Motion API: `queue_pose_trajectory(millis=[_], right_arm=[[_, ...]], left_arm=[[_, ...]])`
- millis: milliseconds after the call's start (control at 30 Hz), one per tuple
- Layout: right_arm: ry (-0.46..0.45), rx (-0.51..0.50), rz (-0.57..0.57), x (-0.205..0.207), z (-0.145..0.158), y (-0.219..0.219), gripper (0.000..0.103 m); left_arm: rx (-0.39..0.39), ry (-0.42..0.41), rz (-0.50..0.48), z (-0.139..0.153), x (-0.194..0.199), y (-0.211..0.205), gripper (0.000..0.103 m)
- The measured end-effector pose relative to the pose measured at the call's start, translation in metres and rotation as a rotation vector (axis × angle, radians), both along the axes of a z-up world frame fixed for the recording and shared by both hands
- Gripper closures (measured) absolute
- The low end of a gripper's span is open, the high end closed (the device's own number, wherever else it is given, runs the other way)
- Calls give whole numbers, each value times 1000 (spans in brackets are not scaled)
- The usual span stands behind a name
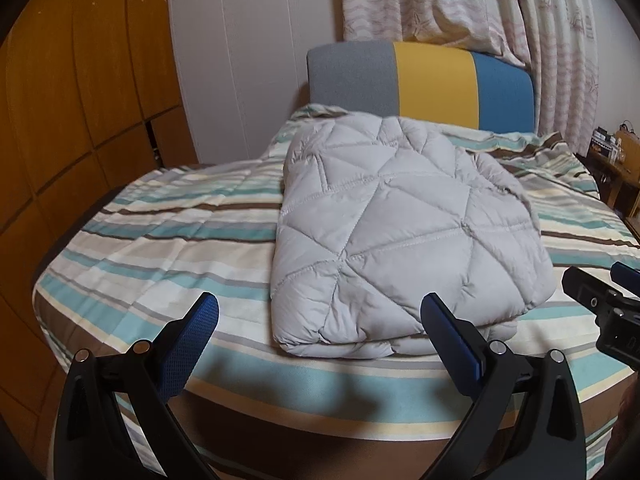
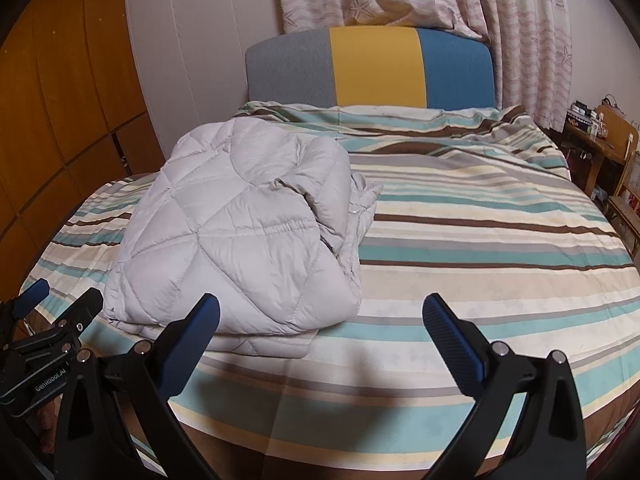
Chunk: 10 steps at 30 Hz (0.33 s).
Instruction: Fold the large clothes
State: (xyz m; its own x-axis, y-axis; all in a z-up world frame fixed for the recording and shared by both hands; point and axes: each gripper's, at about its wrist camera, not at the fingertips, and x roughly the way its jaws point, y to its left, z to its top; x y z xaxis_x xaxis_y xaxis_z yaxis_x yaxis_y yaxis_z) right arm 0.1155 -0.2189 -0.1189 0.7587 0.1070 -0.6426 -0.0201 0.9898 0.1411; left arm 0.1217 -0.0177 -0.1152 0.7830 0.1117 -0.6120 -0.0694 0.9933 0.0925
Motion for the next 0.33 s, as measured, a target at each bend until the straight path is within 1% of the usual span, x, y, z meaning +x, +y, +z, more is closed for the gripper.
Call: queue_pose_trajectory(millis=[67,200,267,333], right_arm=[[12,5,-2,4,-3,-1,2],[27,4,-19,14,-8,-9,2],[21,1,-52,21,-10,-20,2],[16,12,-101,30,-13,-37,2]], left_arm=[[-33,40,1,-4,7,3,3],[-61,74,27,-10,17,9,3],[-67,88,41,-13,24,15,3],[-64,84,53,-13,31,24,3]])
